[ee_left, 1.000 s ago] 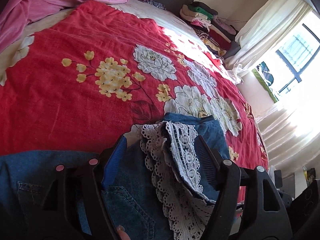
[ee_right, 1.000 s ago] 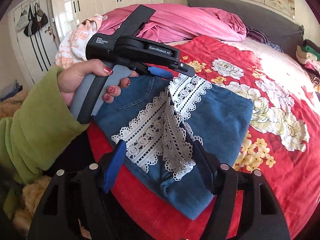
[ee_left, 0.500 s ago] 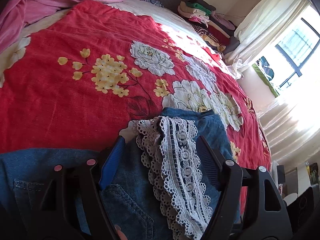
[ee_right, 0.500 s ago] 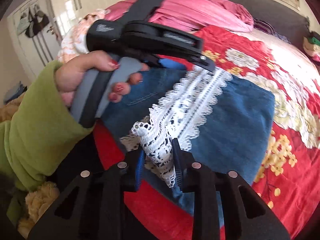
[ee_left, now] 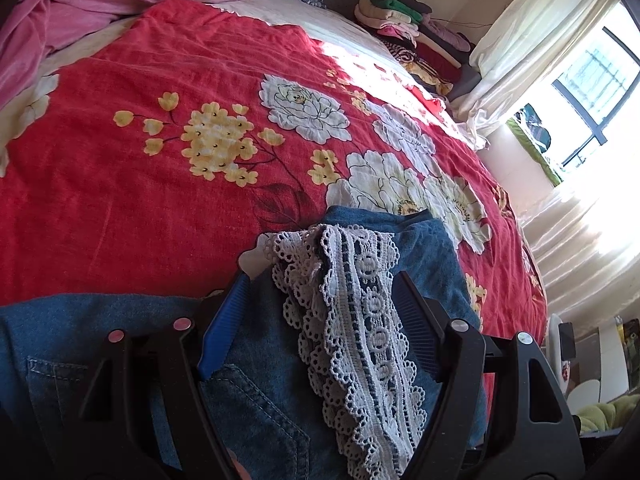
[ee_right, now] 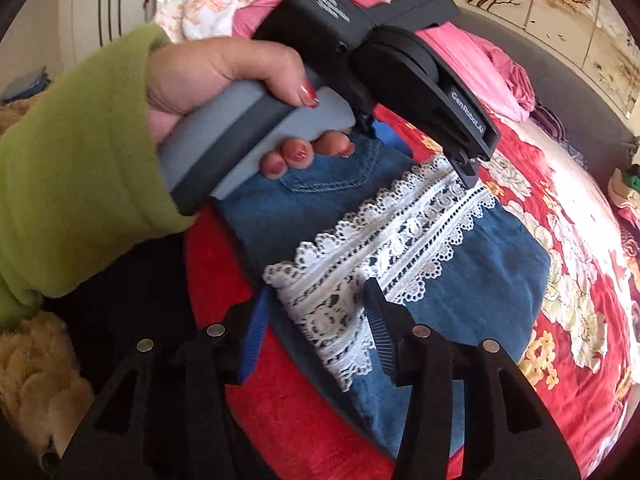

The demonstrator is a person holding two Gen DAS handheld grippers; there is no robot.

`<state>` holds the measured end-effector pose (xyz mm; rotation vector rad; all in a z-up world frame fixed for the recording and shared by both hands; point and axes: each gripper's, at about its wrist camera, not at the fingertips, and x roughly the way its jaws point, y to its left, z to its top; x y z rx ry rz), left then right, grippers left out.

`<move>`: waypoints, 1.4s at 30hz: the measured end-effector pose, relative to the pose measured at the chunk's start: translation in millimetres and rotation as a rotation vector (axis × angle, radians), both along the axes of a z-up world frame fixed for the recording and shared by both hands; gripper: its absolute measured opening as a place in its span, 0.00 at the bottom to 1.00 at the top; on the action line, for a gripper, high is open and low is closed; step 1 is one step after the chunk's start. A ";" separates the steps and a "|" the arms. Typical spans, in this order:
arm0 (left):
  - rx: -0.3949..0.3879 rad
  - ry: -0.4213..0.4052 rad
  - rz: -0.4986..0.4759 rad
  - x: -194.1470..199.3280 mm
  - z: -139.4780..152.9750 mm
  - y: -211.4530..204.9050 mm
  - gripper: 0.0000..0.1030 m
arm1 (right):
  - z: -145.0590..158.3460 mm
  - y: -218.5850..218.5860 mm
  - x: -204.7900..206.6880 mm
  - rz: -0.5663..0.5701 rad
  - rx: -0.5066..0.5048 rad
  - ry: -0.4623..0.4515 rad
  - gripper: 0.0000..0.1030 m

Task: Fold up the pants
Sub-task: 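Open both tools and release the folded lace edge onto the pants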

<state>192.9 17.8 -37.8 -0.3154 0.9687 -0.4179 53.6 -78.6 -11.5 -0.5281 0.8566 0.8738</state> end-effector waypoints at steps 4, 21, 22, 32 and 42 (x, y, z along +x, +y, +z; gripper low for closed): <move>0.040 0.000 0.007 1.3 -4.6 -2.6 0.51 | -2.4 -0.9 12.5 -0.014 0.050 0.102 0.19; 0.056 0.003 0.013 4.2 -9.7 -1.7 0.44 | 28.8 -41.7 32.5 -0.046 0.239 0.179 0.49; 0.063 0.000 0.014 3.4 -8.0 -2.1 0.44 | 31.7 -48.0 35.7 -0.076 0.233 0.162 0.49; 0.171 -0.071 0.018 -25.1 15.5 -10.8 0.56 | 24.0 -91.9 60.3 -0.265 0.188 0.096 0.49; 0.239 -0.101 -0.027 -85.4 16.5 -30.4 0.60 | -18.0 -94.5 85.0 -0.293 0.066 0.180 0.55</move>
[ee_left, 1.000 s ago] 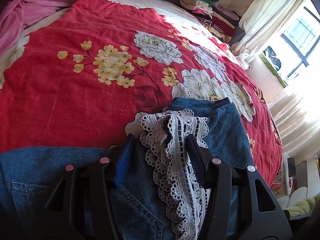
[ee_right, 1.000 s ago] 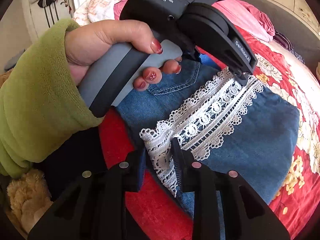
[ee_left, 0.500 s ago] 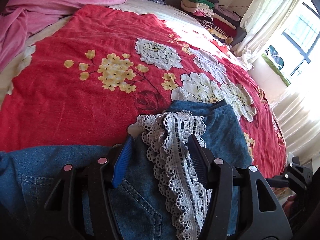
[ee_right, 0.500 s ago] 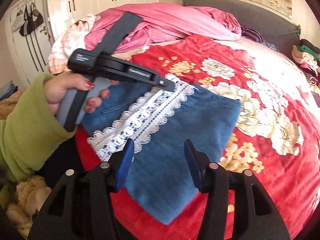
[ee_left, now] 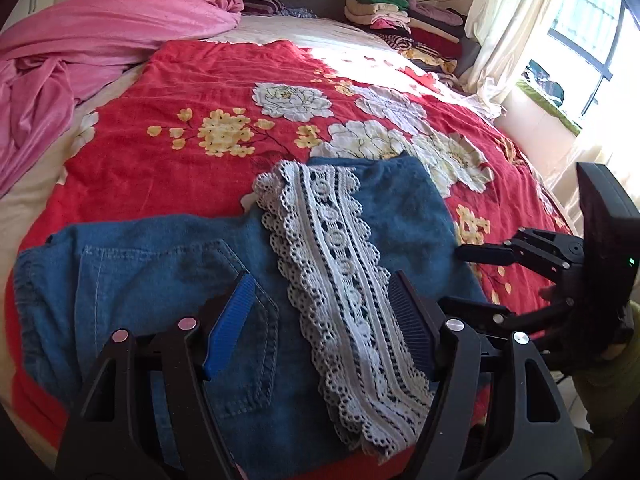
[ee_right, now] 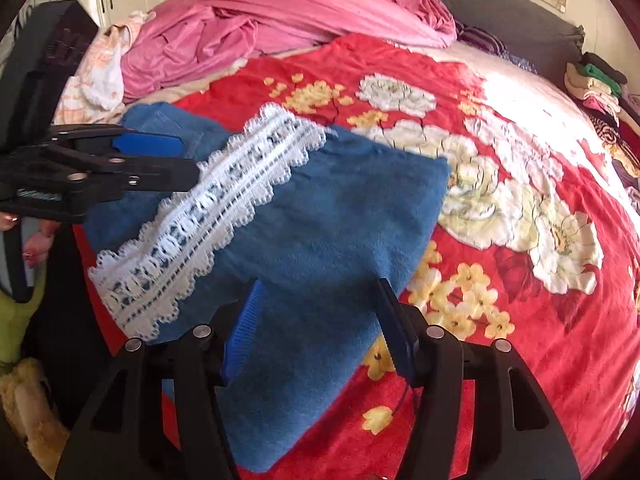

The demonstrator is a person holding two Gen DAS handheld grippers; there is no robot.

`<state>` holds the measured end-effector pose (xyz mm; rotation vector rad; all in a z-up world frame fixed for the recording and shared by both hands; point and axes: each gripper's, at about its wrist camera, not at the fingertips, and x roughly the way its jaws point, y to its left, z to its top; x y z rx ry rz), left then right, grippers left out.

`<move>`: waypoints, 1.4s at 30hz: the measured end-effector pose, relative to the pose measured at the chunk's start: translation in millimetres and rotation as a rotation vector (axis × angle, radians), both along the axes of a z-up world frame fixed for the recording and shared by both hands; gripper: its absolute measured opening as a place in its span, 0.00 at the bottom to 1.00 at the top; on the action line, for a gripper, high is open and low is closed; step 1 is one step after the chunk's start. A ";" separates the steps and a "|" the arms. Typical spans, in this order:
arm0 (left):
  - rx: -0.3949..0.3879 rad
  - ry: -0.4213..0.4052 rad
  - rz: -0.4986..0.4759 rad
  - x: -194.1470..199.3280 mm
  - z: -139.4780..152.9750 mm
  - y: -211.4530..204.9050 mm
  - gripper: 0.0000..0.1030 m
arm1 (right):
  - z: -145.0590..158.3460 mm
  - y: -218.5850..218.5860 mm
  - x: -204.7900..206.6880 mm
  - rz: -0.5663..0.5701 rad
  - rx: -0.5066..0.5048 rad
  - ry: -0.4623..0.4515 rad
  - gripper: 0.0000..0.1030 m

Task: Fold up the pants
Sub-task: 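Open both tools and release the folded lace edge onto the pants, then grasp the elastic waistband end with the right tool and lift it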

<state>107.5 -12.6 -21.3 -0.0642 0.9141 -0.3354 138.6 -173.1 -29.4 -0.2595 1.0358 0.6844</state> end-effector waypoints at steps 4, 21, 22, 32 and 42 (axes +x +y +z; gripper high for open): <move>0.104 0.059 -0.004 -6.1 -28.8 -13.5 0.60 | -16.6 -10.3 -4.2 -0.022 0.011 0.029 0.61; 0.082 0.012 0.024 -17.7 -9.6 -5.8 0.69 | 15.4 -47.0 -10.4 -0.145 0.085 -0.017 0.77; 0.081 0.009 0.023 -18.8 -8.2 -5.7 0.69 | 15.6 -48.0 -10.1 -0.153 0.083 -0.017 0.77; 0.070 -0.031 0.042 -29.2 7.6 1.5 0.78 | 28.7 -48.5 -11.5 -0.183 0.100 -0.032 0.80; 0.081 -0.123 0.167 -49.5 38.4 49.0 0.90 | 59.9 -4.3 -0.5 -0.093 0.169 -0.067 0.84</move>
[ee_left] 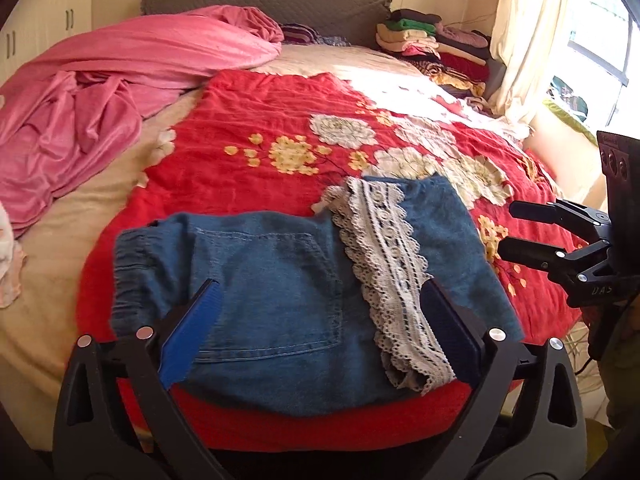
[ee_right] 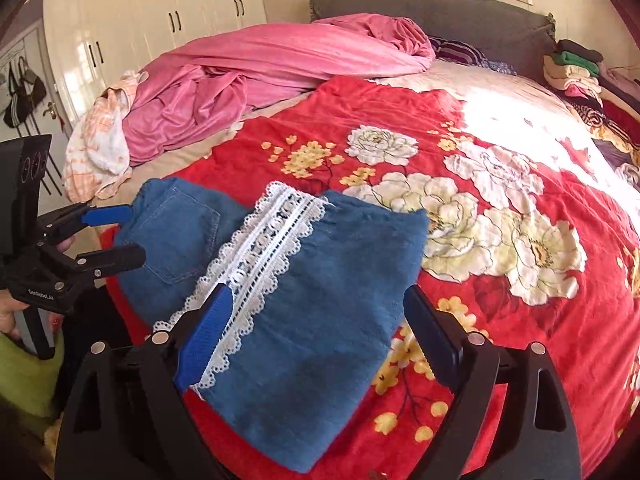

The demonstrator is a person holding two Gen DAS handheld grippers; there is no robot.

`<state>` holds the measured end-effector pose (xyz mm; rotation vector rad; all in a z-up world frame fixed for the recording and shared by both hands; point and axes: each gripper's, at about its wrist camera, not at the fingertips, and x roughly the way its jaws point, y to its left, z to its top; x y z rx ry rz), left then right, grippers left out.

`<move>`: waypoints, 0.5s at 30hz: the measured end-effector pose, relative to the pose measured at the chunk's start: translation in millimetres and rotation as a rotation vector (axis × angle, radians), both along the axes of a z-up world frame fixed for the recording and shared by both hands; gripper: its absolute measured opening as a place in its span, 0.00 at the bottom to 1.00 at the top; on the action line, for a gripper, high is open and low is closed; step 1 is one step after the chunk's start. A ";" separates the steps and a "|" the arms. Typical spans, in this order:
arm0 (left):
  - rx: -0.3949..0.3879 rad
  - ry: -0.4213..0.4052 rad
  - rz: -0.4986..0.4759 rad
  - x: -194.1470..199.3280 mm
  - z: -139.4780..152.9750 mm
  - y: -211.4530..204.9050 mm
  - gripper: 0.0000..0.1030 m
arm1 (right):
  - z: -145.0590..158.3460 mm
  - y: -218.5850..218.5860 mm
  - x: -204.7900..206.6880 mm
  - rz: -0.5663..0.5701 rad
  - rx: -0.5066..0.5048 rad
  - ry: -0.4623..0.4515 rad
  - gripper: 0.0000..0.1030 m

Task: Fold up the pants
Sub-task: 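Grasp the elastic waistband end with the right tool and lift it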

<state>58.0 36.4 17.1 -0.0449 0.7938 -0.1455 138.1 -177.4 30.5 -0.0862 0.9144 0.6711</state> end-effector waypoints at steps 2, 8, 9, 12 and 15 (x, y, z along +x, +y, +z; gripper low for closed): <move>0.012 -0.014 0.054 -4.3 5.5 18.0 0.90 | 4.2 13.0 4.1 0.026 0.004 -0.004 0.84; -0.060 0.031 0.209 -8.7 -7.3 79.5 0.90 | 15.9 58.6 18.9 0.124 0.035 0.018 0.84; -0.069 0.047 0.230 -7.4 -12.3 86.3 0.90 | 17.1 68.8 21.3 0.151 0.039 0.026 0.84; -0.124 0.088 0.243 -2.8 -27.8 100.7 0.90 | 20.9 103.5 28.1 0.239 0.034 0.035 0.84; -0.165 0.133 0.226 2.3 -42.9 103.6 0.90 | 24.1 140.6 35.7 0.333 0.027 0.032 0.84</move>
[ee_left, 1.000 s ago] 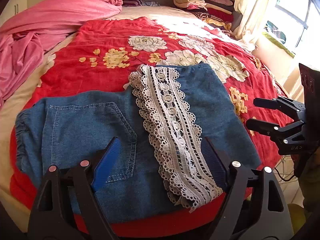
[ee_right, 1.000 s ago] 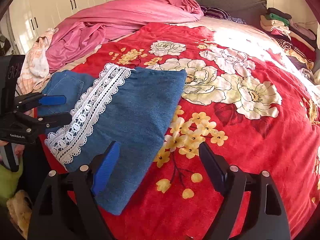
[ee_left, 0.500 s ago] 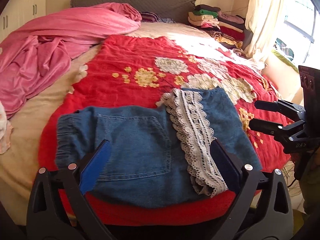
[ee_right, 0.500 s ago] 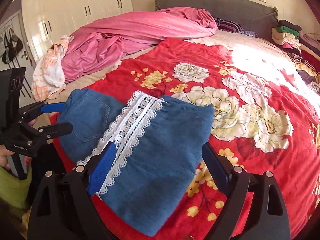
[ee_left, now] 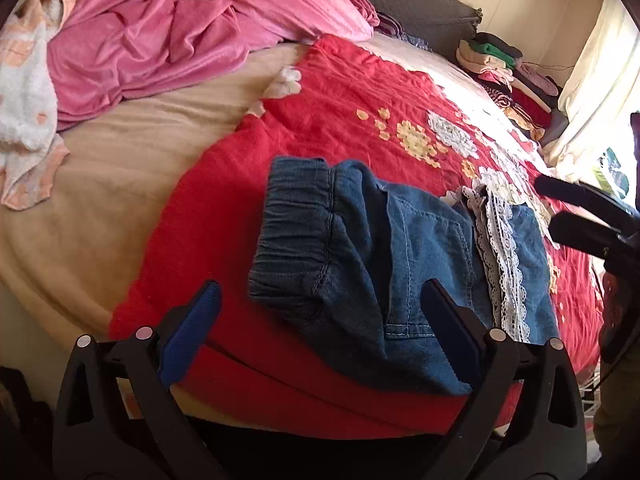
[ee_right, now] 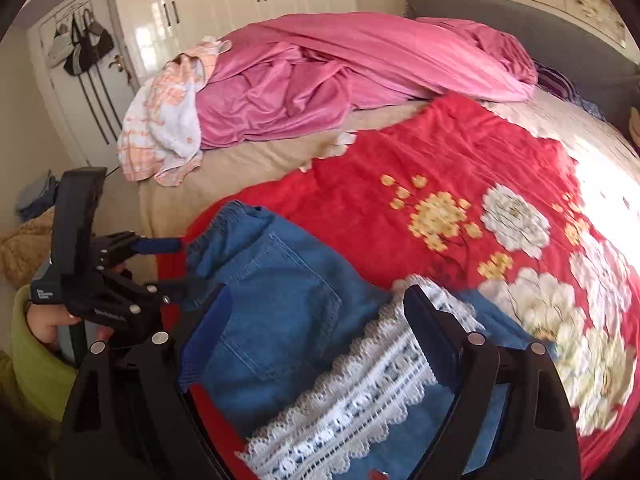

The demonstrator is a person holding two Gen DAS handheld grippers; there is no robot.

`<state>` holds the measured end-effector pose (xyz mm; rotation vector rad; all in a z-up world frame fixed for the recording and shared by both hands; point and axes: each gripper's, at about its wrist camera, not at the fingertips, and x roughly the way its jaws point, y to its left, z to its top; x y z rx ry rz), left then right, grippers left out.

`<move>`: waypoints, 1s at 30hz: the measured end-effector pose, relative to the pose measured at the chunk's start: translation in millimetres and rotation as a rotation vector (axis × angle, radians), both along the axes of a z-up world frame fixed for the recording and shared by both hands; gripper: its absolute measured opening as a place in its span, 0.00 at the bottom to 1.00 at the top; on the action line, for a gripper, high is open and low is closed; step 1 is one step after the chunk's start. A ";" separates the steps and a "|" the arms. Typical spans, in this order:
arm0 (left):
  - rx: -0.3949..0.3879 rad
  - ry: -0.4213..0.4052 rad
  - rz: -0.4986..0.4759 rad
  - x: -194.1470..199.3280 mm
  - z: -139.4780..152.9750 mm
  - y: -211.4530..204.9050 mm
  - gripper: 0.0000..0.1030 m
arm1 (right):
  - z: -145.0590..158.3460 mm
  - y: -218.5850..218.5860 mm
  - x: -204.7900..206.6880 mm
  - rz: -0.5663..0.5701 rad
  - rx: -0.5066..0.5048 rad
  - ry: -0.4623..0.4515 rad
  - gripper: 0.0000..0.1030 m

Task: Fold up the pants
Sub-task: 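Grasp the elastic waistband end with the right tool and lift it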

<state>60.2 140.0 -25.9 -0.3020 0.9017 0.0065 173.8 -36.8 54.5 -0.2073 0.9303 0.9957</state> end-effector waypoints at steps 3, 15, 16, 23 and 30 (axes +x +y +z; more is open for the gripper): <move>-0.063 0.016 -0.026 4.1 -13.5 0.5 0.90 | -1.8 34.2 10.0 0.081 -0.022 0.015 0.84; -0.172 -0.016 -0.053 5.8 -26.1 11.7 0.65 | -42.6 144.0 20.4 0.332 -0.140 0.121 0.84; -0.174 -0.017 -0.053 5.7 -26.0 11.8 0.65 | -47.4 149.5 22.1 0.341 -0.155 0.125 0.81; -0.202 -0.041 -0.069 5.2 -25.2 13.2 0.65 | -60.1 151.2 20.8 0.383 -0.102 0.144 0.34; -0.286 -0.147 -0.129 -4.1 -2.1 0.4 0.65 | -17.5 69.8 20.6 0.354 0.187 0.150 0.30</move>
